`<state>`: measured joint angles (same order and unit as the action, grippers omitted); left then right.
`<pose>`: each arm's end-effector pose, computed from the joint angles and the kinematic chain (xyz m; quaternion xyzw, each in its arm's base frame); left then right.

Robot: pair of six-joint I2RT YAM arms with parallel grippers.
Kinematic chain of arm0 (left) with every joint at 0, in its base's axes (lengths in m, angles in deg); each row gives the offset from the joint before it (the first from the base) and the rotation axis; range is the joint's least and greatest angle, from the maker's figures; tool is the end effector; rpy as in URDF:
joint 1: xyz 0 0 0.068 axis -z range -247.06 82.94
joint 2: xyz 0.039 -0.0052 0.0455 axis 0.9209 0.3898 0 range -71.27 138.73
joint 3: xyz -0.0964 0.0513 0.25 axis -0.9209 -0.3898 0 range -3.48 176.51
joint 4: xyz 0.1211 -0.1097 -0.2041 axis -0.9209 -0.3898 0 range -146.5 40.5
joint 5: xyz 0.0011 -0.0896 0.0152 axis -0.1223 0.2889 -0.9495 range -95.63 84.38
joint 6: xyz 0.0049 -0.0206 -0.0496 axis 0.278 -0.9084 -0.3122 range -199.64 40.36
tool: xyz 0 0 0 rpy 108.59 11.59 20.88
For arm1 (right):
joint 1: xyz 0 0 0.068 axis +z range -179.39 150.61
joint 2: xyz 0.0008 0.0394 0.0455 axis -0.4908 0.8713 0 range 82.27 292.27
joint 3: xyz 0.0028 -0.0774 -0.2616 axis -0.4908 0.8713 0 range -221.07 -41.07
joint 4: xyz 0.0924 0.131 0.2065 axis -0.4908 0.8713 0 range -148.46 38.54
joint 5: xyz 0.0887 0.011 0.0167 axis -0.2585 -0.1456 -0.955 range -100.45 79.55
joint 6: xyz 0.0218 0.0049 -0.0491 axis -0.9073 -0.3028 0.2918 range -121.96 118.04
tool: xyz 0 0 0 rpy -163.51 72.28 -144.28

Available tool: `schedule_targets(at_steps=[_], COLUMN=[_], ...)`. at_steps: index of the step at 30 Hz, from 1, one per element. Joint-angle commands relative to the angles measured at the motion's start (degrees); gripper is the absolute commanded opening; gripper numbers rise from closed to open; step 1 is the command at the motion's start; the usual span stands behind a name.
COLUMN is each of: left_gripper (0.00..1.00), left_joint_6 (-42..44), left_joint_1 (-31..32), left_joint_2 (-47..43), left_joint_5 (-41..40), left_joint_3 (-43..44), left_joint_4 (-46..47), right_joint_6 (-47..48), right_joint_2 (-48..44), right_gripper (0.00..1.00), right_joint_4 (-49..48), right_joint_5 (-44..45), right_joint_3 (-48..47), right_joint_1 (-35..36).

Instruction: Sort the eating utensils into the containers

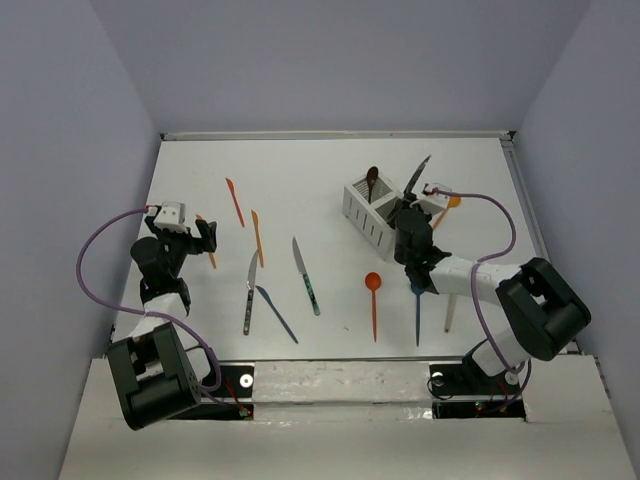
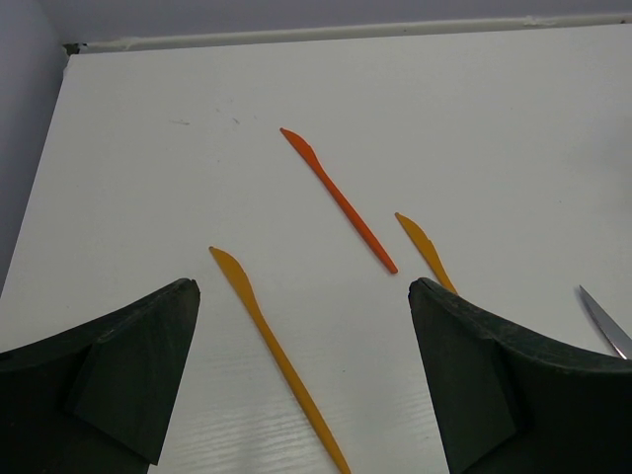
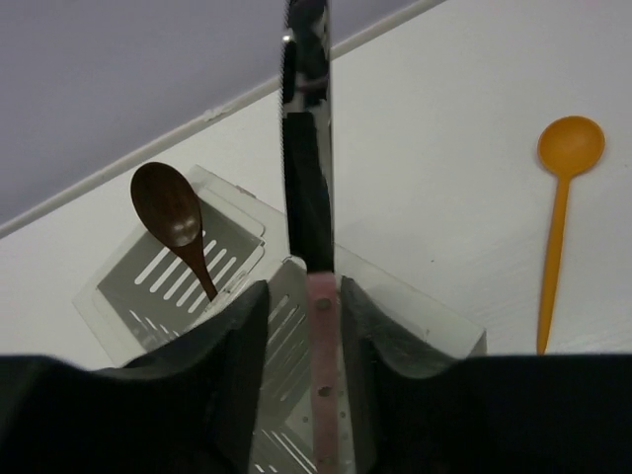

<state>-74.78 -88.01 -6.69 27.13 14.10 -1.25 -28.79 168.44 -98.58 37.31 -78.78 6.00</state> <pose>0.2138 0.0612 0.2159 0.1058 0.6925 -0.0390 0.7125 0.2653 0.1561 0.2191 0.2123 0.7097 0.0467 0.6701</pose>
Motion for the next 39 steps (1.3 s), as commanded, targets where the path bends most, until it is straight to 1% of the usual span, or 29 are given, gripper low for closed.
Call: schedule_targets(at_steps=[1,2,4,7,9,10,12,13,14,15,16,17,19,21,22,25,28,29,30,33,34,37,39], left_gripper=[0.99,0.99,0.99,0.99,0.99,0.99,0.99,0.99,0.99,0.99,0.99,0.99,0.99,0.99,0.99,0.99,0.99,0.99,0.99,0.99,0.99,0.99,0.99], left_joint_6=[0.9,0.9,1.0,1.0,1.1,1.1,1.2,1.2,1.3,1.3,1.3,1.3,1.3,1.4,1.4,1.4,1.5,1.5,1.5,1.5,1.5,1.5,1.5], left_joint_1=[0.0,0.0,0.0,0.1,0.1,0.1,0.0,0.0,0.0,0.1,0.0,0.1,0.0,0.1,0.1,0.1,0.1,0.1,0.1,0.1,0.0,0.1,0.1], left_joint_2=[-1.7,-1.7,-1.7,-1.8,-1.8,-1.8,-1.9,-1.9,-2.0,-2.0,-2.0,-2.1,-2.2,-2.3,-2.5,-3.1,-3.6,-3.8,-3.8,-4.3,-4.4,-4.6,-4.8], left_joint_5=[1.0,1.1,1.3,1.3,1.3,1.4,1.6,1.6,1.7,1.8,1.8,1.8,1.9,2.0,1.8,2.0,2.1,2.1,2.1,2.1,2.1,2.2,2.4], left_joint_3=[-0.4,-0.4,-0.5,-0.5,-0.6,-0.6,-0.7,-0.7,-0.7,-0.8,-0.8,-0.9,-0.9,-1.1,-1.1,-1.6,-1.9,-2.0,-2.1,-2.4,-2.4,-2.6,-2.7], left_joint_4=[3.8,3.9,3.9,3.8,3.9,3.9,4.0,4.0,4.0,4.0,4.0,4.0,4.0,4.1,4.2,4.5,4.7,4.8,4.8,5.0,5.1,5.4,5.5], right_joint_6=[-2.7,-2.8,-2.4,1.5,3.2,4.7,5.9,5.8,4.9,3.6,0.3,-1.1,-2.4,-1.9,-1.6,-2.9,-5.2,-5.7,-6.1,-8.6,-9.6,-10.4,-10.5], right_joint_2=[-2.1,-2.7,-4.8,-9.5,-12.9,-17.0,-21.0,-25.0,-26.9,-28.4,-30.6,-31.1,-31.1,-29.0,-27.7,-21.0,-16.8,-16.7,-16.7,-19.0,-19.7,-21.3,-20.2], right_gripper=[0.46,0.49,0.52,0.52,0.52,0.53,0.52,0.52,0.52,0.52,0.54,0.56,0.58,0.59,0.61,0.64,0.67,0.70,0.70,0.71,0.79,0.82,0.86], right_joint_4=[-4.4,-3.8,-2.1,1.4,6.3,13.2,20.7,29.4,34.6,39.3,50.0,54.7,63.4,68.0,72.5,80.2,83.2,83.4,83.2,82.0,82.0,81.5,81.1], right_joint_5=[5.5,5.7,6.0,5.5,4.7,4.5,3.4,2.0,-0.1,-5.6,-9.4,-19.0,-27.3,-31.1,-31.9,-33.5,-33.2,-33.7,-34.8,-34.6,-32.9,-32.6,-33.8], right_joint_3=[0.9,1.1,1.3,1.0,0.1,-1.4,-2.8,-3.6,-5.2,-6.1,-8.1,-8.9,-9.6,-10.2,-10.7,-14.0,-14.8,-14.2,-13.4,-9.2,-8.3,-5.4,-5.5], right_joint_1=[0.6,0.6,0.6,0.6,0.6,0.6,-0.3,-1.4,-2.9,-7.5,-10.8,-18.2,-23.6,-25.4,-25.4,-25.4,-25.4,-25.4,-25.9,-25.9,-25.9,-27.1,-27.9])
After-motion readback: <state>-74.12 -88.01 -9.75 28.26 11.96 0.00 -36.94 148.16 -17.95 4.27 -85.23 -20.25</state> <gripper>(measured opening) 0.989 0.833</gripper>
